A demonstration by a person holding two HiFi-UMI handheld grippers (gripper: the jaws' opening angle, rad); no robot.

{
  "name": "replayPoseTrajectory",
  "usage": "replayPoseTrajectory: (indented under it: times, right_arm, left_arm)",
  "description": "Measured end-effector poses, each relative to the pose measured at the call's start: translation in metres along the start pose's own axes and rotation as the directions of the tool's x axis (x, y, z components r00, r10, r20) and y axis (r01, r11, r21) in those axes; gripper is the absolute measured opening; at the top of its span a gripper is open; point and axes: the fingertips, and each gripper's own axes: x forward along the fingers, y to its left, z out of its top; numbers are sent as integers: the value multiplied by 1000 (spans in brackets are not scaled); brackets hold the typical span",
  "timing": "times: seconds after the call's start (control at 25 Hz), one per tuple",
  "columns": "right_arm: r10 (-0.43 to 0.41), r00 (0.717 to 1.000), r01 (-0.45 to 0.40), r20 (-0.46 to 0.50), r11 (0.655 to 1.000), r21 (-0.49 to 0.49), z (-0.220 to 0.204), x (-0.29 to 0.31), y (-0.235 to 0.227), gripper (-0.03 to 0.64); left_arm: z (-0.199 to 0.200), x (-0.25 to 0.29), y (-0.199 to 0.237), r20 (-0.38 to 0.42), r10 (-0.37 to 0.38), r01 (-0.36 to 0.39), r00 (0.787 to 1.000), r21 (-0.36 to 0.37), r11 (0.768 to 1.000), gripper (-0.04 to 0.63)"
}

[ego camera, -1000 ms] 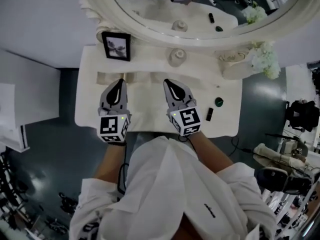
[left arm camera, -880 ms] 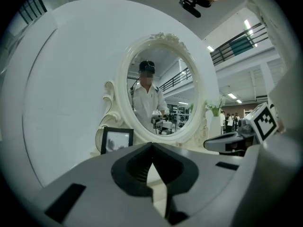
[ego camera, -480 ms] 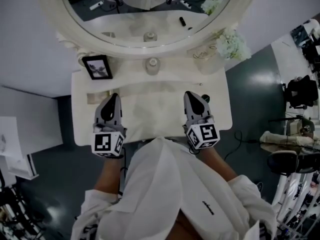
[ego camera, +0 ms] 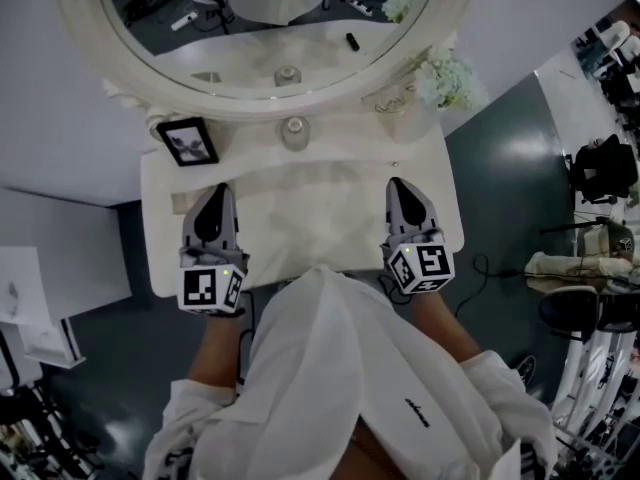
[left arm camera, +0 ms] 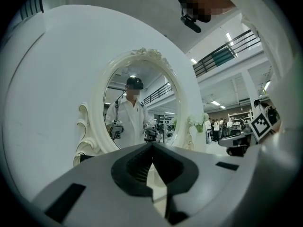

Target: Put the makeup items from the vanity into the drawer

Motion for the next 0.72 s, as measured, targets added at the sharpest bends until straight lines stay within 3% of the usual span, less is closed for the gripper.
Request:
replayPoseTrajectory:
  times: [0.72]
  right_arm:
    - [13, 1000, -13, 1, 999, -35, 9, 0, 0, 18]
  left_arm:
    - [2, -4, 1, 3, 14, -14, 1000, -9, 1000, 28]
